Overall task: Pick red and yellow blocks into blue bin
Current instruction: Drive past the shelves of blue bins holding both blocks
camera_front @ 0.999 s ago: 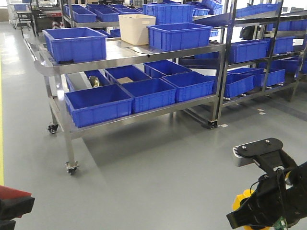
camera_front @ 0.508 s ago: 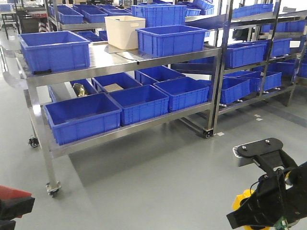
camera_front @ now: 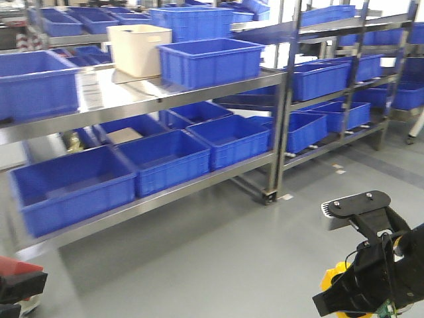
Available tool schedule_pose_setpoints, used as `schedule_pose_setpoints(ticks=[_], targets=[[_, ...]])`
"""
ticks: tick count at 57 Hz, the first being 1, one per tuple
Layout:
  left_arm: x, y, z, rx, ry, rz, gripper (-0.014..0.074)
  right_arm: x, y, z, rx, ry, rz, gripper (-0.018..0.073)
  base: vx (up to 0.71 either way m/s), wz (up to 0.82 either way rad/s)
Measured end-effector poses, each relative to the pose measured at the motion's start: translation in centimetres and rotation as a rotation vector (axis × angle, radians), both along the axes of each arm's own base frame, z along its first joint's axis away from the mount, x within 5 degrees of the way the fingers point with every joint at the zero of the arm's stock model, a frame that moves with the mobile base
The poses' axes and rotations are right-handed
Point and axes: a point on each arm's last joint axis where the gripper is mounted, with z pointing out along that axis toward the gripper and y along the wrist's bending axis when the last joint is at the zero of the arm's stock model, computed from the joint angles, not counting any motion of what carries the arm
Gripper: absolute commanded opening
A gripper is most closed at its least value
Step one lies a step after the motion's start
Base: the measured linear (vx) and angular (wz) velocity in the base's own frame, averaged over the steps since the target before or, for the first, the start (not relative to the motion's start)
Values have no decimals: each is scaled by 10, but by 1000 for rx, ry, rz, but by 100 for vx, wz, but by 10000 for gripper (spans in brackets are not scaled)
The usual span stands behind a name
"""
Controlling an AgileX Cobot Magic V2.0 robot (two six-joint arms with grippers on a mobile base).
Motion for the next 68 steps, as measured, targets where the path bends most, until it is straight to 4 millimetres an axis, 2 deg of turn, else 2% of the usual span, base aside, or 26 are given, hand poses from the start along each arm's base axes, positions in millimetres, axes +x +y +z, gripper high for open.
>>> schedule_pose_setpoints(ticks=[68], targets=[[0, 0, 0, 0, 0, 0, 335, 0, 0, 0, -1, 1, 0, 244, 42, -32]])
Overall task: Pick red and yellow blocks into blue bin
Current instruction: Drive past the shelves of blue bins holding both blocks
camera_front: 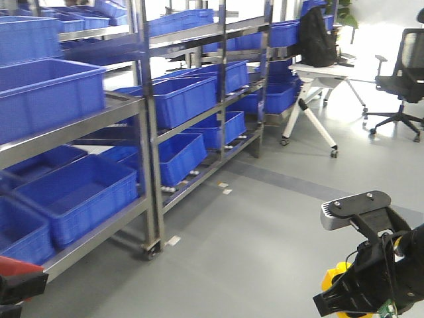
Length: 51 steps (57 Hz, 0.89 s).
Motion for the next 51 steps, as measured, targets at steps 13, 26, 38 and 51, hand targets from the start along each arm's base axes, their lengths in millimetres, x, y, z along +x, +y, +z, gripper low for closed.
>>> schedule_pose_setpoints(ticks=[13, 26, 38, 51], targets=[[0, 0, 0, 0, -1, 0, 335, 0, 0, 0, 1, 0, 0, 244, 42, -25], [0, 0, 0, 0, 0, 0, 335, 0, 0, 0, -1, 0, 0, 244, 43, -30], [0, 0, 0, 0, 0, 0, 335, 0, 0, 0, -1, 1, 0, 244, 43, -29], [0, 0, 0, 0, 0, 0, 335, 0, 0, 0, -2, 0, 0, 244, 42, -23]])
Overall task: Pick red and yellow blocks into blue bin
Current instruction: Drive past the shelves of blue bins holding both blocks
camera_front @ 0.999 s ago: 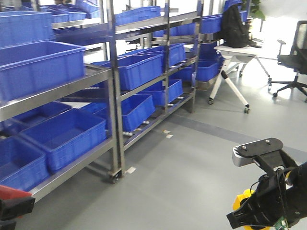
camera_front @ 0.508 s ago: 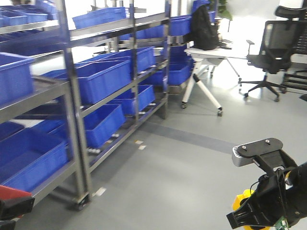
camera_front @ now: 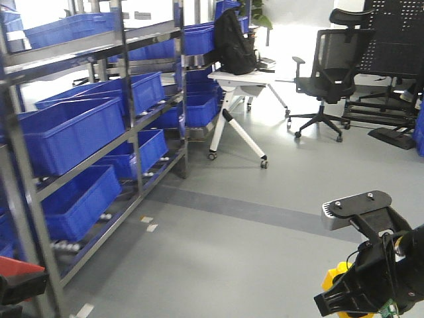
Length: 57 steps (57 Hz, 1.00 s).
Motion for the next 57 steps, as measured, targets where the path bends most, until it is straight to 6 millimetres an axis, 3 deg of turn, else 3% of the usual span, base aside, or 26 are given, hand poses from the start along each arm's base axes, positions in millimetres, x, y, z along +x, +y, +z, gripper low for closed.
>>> schedule_pose_setpoints(ticks=[57], targets=[[0, 0, 0, 0, 0, 0, 335, 0, 0, 0, -1, 2, 0, 244, 39, 6]])
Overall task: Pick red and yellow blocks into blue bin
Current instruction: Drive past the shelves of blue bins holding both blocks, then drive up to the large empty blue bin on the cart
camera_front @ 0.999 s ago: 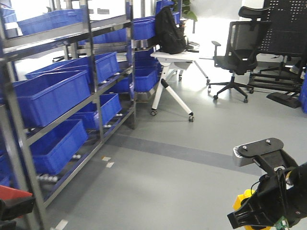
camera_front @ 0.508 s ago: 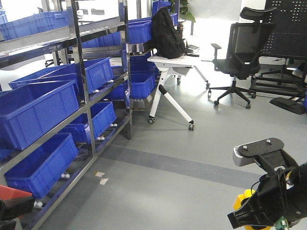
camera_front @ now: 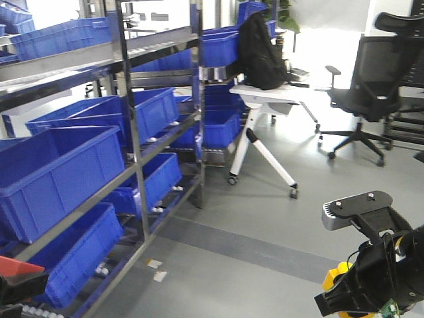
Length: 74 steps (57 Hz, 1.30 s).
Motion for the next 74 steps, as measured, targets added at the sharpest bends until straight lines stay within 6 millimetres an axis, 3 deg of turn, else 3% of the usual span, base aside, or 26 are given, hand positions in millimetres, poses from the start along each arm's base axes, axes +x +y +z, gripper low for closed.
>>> schedule_pose_setpoints(ticks=[74], targets=[[0, 0, 0, 0, 0, 0, 335, 0, 0, 0, -1, -1, 0, 244, 19, 53]])
